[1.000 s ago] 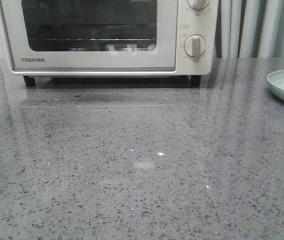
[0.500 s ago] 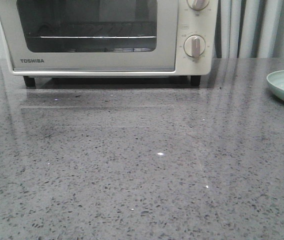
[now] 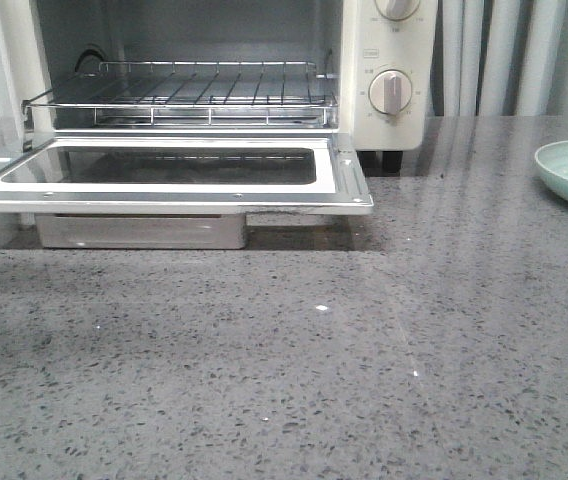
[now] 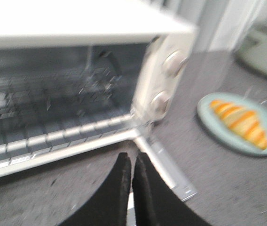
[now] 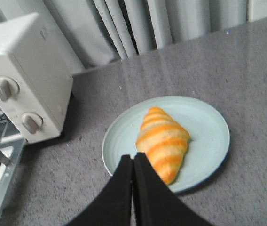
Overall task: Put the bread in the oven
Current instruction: 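Pull the oven door down and open with the left gripper, then lower the right gripper over the striped bread roll on the plate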
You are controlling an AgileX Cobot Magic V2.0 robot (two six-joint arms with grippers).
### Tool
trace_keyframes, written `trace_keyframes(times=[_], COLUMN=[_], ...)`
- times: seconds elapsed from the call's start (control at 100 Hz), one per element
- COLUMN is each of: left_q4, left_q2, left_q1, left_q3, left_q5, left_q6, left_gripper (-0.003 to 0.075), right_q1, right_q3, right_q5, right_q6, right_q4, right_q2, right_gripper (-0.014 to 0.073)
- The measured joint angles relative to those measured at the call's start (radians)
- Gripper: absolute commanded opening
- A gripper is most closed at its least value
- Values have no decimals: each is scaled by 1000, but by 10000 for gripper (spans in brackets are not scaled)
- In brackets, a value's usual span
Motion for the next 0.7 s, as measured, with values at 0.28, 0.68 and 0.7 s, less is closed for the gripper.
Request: trace_keyframes(times=[0.28,0.68,0.7], left_q4=[55,106,106], left_q2=[-188,-364,-367], left_q1=[-9,-9,-9], left_q3=[0,0,0], left_q5=[72,85,85], left_q6=[0,0,0], left_gripper=[-22,-22,-22], right_q1=[0,0,0], right_q3=[-3,-177,-194], right_q5=[77,131,141], right_q6=[-28,-69,-72], right_q4=[10,16,16], right_q2=[44,372,393], right_gripper=[-49,-46,-45])
